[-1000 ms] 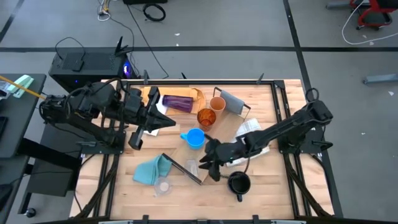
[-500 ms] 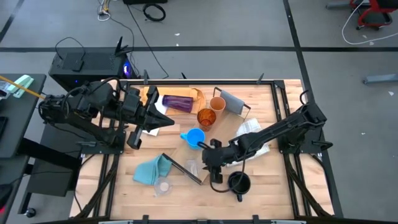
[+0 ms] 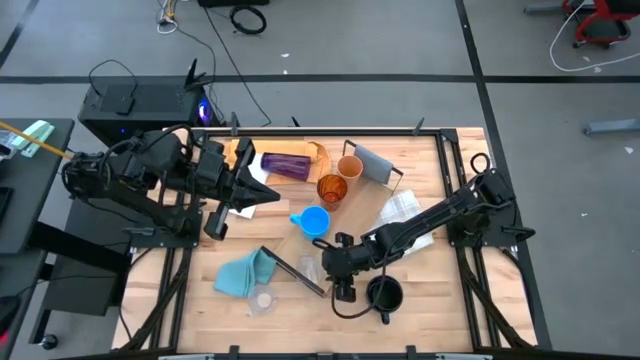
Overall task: Stack small to large cups/mugs on shelf
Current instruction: Put the transparent mug on the shelf
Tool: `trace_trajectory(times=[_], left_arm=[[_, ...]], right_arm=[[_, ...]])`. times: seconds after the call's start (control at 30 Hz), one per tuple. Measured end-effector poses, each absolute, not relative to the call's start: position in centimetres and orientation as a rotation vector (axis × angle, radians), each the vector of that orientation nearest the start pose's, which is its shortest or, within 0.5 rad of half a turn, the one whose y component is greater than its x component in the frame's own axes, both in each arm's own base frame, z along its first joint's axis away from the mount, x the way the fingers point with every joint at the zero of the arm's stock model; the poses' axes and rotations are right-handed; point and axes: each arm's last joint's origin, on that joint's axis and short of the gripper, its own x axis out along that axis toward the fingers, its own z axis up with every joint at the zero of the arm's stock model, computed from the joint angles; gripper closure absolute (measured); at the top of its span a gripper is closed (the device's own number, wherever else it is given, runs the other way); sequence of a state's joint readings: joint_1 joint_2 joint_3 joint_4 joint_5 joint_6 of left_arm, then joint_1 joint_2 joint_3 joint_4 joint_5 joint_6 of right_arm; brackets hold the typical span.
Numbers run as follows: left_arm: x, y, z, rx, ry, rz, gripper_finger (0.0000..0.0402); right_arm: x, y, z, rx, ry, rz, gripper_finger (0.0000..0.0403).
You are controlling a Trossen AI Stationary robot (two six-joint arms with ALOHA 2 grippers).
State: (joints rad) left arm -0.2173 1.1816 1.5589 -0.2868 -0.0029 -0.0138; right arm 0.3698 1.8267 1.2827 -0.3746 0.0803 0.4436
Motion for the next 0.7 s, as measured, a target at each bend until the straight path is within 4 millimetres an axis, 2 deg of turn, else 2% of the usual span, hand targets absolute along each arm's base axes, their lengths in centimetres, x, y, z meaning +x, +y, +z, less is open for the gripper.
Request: trace_trajectory(times=[0.2,0.5,0.7], left_arm=[[21.7,-4.8,50.3,-0.024,-0.092,-0.215,0.0381],[21.7,-4.8,50.3,-0.013,-0.095,-0.214,0.0396],[21.7,-4.8,50.3,-0.013,-0.096,-0.214,0.0378]], right_arm=[[36.3,13.8,20.3,0.201,0.938,0.070,0.0263],[36.5,13.9,19.5,0.202,0.959,0.087,0.0263],[37.0,14.0,19.0,0.223,0.945,0.090,0.0263]])
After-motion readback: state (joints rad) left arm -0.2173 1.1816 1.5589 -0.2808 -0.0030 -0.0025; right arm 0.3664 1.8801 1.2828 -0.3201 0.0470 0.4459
